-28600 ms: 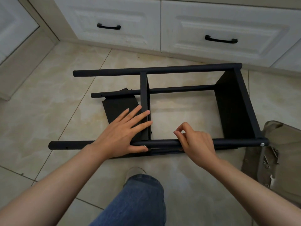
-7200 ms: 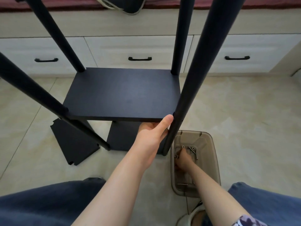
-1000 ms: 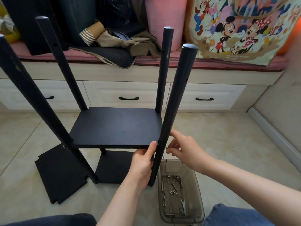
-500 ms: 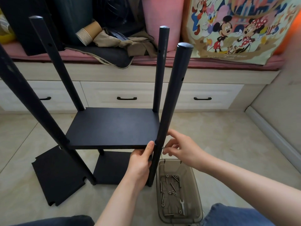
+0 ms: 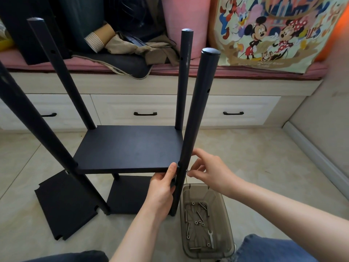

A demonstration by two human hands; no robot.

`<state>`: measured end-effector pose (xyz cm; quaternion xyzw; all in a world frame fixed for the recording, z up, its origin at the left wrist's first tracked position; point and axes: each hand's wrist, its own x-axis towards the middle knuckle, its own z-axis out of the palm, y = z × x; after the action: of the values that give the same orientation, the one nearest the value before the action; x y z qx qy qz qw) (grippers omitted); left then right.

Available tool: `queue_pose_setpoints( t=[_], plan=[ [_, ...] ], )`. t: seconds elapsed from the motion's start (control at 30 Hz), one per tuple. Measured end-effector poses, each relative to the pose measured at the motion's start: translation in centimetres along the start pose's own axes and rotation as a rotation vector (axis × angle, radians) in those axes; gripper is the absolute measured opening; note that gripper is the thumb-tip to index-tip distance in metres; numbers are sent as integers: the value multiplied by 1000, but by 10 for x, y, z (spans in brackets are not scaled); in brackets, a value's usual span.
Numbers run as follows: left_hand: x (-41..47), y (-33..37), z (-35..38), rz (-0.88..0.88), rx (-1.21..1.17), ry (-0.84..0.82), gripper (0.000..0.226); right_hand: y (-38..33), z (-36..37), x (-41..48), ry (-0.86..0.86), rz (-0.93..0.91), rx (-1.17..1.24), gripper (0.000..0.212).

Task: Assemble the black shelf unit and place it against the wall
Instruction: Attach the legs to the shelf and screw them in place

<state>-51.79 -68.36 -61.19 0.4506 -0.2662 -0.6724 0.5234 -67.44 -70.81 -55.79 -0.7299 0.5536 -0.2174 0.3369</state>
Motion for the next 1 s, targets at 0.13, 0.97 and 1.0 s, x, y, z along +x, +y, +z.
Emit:
queue_pose_setpoints(
  t=[0.13,0.97,1.0],
  plan=[
    [0,0,1,9,-3,18,37,0,-2,1,25,21,47,40],
    [-1,-2,5,45,1,102,15,-7,-5,9,49,117,12,21],
    [-1,-2,5,49,5,99,14,-8,-6,10,40,116,-3,21]
  ],
)
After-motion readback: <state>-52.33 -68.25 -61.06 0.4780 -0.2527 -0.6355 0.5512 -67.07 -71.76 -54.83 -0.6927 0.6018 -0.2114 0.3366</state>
